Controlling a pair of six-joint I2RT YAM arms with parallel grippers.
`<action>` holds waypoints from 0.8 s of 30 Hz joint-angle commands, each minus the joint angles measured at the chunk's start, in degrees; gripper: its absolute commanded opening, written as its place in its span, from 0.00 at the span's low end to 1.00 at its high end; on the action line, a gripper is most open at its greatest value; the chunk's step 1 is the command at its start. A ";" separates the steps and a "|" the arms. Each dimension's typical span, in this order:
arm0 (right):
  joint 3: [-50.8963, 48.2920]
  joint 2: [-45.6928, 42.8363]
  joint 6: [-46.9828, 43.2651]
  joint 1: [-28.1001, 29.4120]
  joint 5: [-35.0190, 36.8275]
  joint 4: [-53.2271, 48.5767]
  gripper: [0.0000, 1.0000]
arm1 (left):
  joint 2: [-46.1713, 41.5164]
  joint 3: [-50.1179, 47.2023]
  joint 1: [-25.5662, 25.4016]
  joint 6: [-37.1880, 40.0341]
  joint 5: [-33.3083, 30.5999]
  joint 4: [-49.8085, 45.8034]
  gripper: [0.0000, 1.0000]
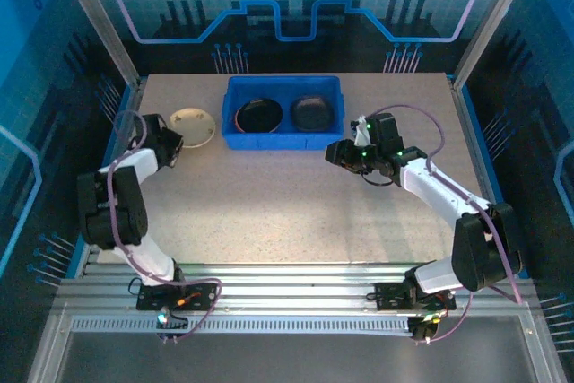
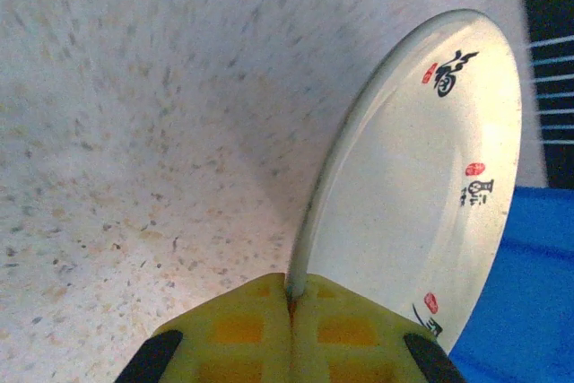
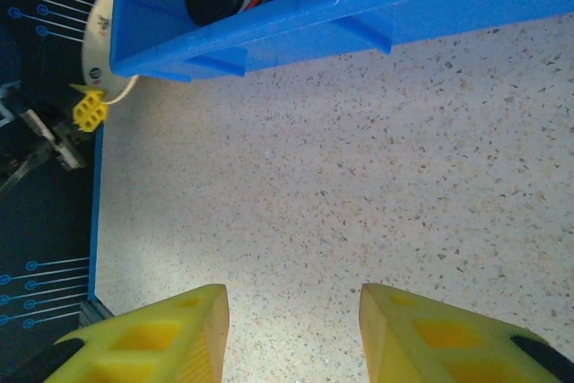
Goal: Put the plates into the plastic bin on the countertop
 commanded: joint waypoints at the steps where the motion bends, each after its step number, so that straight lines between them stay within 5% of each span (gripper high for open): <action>1: 0.43 -1.54 -0.34 0.83 -0.08 -0.41 0.44 | -8.14 0.22 0.87 5.05 -3.44 -2.30 0.00; 6: 1.59 -3.92 -1.67 0.86 0.18 -0.15 0.45 | -17.93 2.12 0.07 11.63 -1.72 -6.26 0.00; 10: 2.38 -6.85 -2.87 0.46 -0.50 1.43 0.54 | -22.62 5.89 -5.16 16.66 0.27 -11.30 0.00; 18: 1.11 -10.16 0.79 -1.32 -7.11 13.53 0.72 | -20.19 8.61 -14.85 13.97 16.17 -10.51 0.00; 24: 0.91 -9.43 3.59 -1.54 -9.81 18.92 0.79 | -17.39 7.98 -23.98 10.72 19.68 -7.29 0.00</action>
